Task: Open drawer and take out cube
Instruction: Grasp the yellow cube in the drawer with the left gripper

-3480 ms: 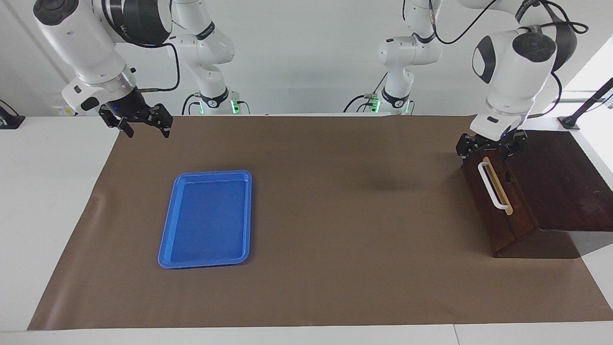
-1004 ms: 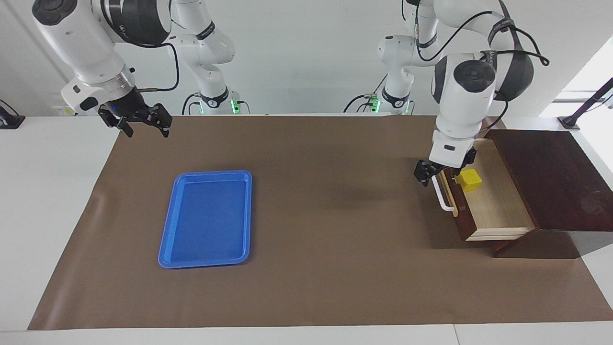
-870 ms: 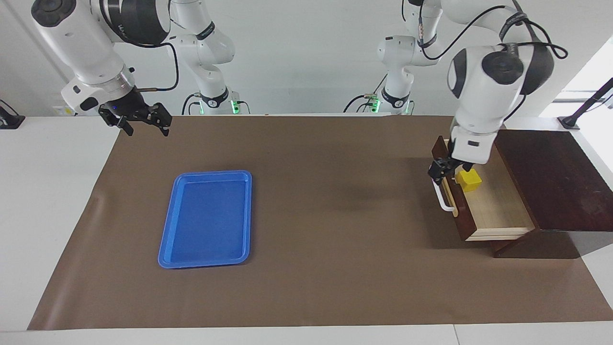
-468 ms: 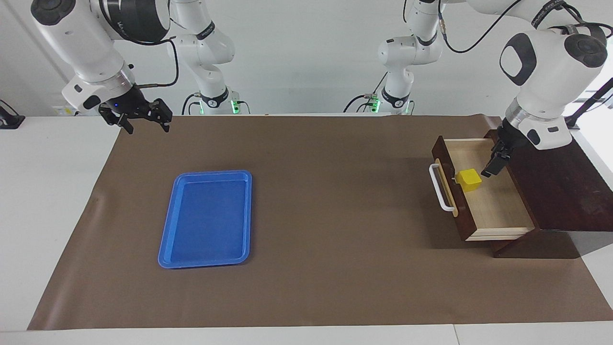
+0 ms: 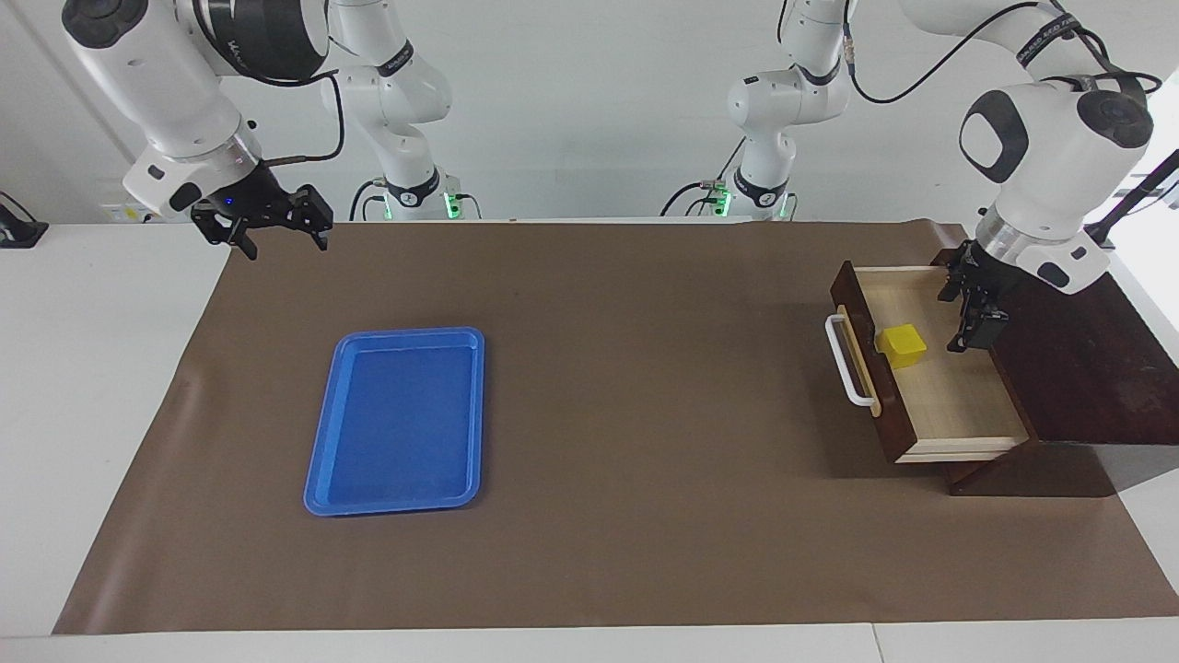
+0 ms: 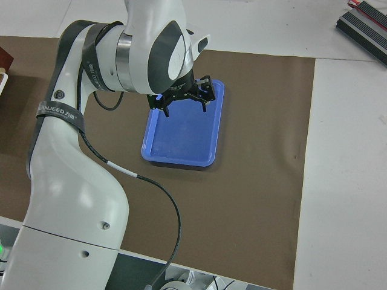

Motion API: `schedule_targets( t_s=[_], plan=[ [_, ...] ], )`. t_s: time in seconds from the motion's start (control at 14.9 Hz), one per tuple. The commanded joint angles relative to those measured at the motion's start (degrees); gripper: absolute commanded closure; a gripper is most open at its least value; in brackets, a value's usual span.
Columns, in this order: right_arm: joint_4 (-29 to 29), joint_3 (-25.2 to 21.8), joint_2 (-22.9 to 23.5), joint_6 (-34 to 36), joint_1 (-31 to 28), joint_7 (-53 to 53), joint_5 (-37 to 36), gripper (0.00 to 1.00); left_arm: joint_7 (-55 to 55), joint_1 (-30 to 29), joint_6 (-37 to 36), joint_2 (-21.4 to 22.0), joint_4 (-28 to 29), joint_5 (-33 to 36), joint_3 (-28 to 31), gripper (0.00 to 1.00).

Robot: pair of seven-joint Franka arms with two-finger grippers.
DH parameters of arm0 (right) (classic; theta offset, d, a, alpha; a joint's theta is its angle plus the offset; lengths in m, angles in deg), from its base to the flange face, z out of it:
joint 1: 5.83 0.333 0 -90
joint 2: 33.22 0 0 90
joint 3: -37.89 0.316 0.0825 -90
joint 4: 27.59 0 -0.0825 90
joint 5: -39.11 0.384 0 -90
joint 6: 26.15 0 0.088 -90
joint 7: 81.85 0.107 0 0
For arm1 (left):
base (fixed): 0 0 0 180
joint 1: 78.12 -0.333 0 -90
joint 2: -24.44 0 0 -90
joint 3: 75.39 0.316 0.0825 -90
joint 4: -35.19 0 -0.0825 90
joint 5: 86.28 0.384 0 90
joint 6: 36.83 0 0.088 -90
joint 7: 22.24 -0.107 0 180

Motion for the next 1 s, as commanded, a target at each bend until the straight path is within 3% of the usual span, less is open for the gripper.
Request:
schedule_targets(
  t_s=[0.0, 0.33, 0.67, 0.74, 0.8, 0.94],
  plan=[
    [2.11, 0.07, -1.5, 0.03, 0.02, -10.56, 2.14, 0.0, 6.56, -0.17, 4.9, 1.94, 4.64, -0.47, -0.35, 0.0],
    [8.09, 0.51, -4.22, -6.46, 0.37, -28.05, 8.64, 0.0, 12.55, -0.26, 8.33, 1.5, 6.49, -0.55, -0.35, 0.0],
    [16.61, 0.95, -7.83, -14.28, 4.93, -40.9, 15.76, 0.0, 12.73, 0.18, 9.66, 1.5, 8.25, -0.47, -0.44, 0.0],
    [17.67, 0.95, -8.27, -15.08, 5.63, -44.15, 17.78, 0.0, 12.73, 0.09, 9.66, 1.5, 8.08, -0.55, -0.44, 0.23],
    [18.37, 0.95, -8.71, -15.26, 6.51, -45.83, 19.8, 0.0, 12.56, 0.09, 9.66, 1.41, 8.07, -0.47, -0.35, 0.54],
    [19.87, 1.04, -9.41, -14.91, 7.13, -49.96, 24.54, 0.0, 11.68, -0.26, 9.66, 1.32, 7.64, -0.47, -0.35, 0.91]
  ],
)
